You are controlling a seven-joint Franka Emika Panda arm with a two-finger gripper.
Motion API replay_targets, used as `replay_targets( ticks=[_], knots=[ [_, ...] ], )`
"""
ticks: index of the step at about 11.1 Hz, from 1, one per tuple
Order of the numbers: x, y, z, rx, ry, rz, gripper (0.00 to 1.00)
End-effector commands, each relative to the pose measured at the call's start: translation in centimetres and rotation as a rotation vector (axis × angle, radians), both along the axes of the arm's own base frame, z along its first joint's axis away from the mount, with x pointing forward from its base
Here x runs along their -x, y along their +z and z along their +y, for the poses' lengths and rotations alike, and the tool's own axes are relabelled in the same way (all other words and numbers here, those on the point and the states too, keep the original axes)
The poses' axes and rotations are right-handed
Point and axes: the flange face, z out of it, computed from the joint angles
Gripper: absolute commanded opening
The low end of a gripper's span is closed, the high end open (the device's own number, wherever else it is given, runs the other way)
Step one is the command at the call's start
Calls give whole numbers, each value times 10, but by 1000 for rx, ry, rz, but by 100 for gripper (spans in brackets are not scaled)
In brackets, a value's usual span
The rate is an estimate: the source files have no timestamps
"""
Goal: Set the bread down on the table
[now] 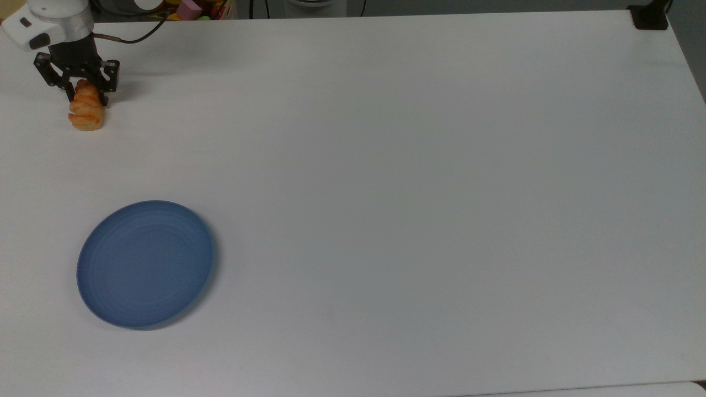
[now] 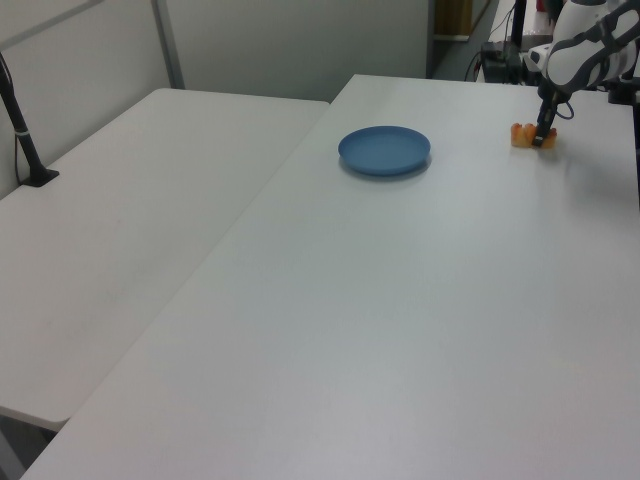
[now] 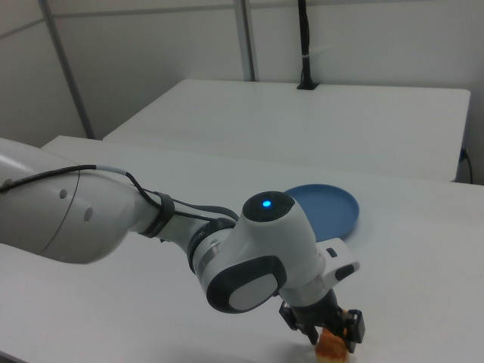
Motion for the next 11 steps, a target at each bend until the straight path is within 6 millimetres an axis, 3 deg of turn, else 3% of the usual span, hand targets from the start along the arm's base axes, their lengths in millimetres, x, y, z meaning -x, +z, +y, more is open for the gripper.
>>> replay_targets(
  ticks=[1,2,5,7,8,11],
  knots=[
    [-6,26,6,-37,-76,-15,100],
    [-10,45,7,-55,-90,-5,100],
    [-26,136,18,-97,-68,22,100],
    [-39,196,50,-129,-79,11,100],
    [-49,221,78,-148,-115,-16,100],
    [-60,270,153,-258,-220,-69,100]
  ],
)
